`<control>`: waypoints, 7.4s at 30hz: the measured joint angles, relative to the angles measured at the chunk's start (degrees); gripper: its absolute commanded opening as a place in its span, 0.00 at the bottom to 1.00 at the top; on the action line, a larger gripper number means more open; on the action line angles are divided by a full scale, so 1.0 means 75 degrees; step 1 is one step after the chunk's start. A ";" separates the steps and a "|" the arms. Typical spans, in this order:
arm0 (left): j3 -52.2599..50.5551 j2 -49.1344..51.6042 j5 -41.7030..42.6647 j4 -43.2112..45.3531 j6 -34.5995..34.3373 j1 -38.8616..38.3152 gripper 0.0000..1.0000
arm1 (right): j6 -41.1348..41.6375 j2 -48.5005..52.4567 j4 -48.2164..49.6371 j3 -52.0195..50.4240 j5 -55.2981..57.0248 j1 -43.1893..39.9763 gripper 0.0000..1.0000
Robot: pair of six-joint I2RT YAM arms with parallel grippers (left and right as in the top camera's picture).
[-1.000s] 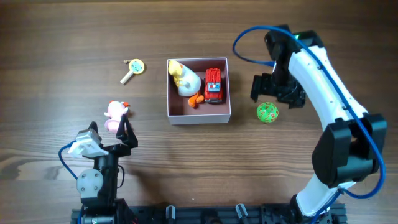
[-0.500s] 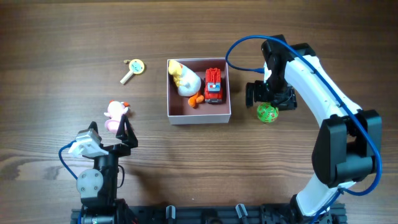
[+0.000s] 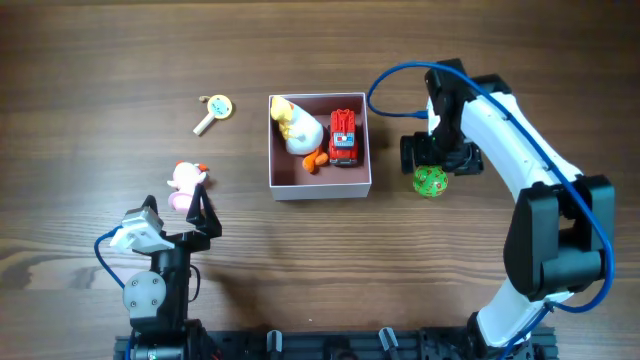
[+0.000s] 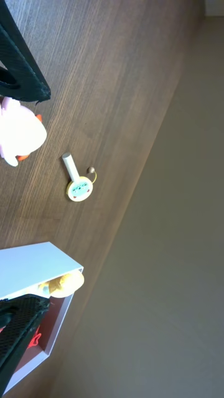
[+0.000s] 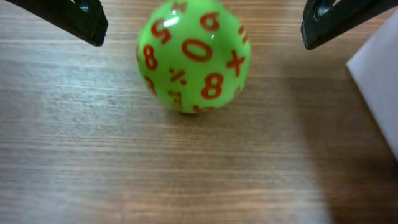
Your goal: Pack container
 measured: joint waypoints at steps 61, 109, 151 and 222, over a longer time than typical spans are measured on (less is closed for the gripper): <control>0.0000 0.0000 0.0000 0.0000 0.0000 0.0000 1.00 | -0.0140 0.0000 0.0845 -0.0825 -0.0265 0.0000 0.75; 0.0000 0.0000 0.0000 0.0000 -0.0003 0.0000 1.00 | -0.0140 0.0000 -0.1265 0.4931 -0.2299 0.1469 0.51; 0.0000 0.0000 0.0000 0.0000 0.0000 0.0000 1.00 | -0.0233 0.1629 -0.1594 0.4415 -0.0542 0.2530 0.60; 0.0000 0.0000 0.0000 -0.0003 -0.0003 0.0000 1.00 | 0.0580 0.0720 -0.3045 0.6548 0.0297 -0.0341 1.00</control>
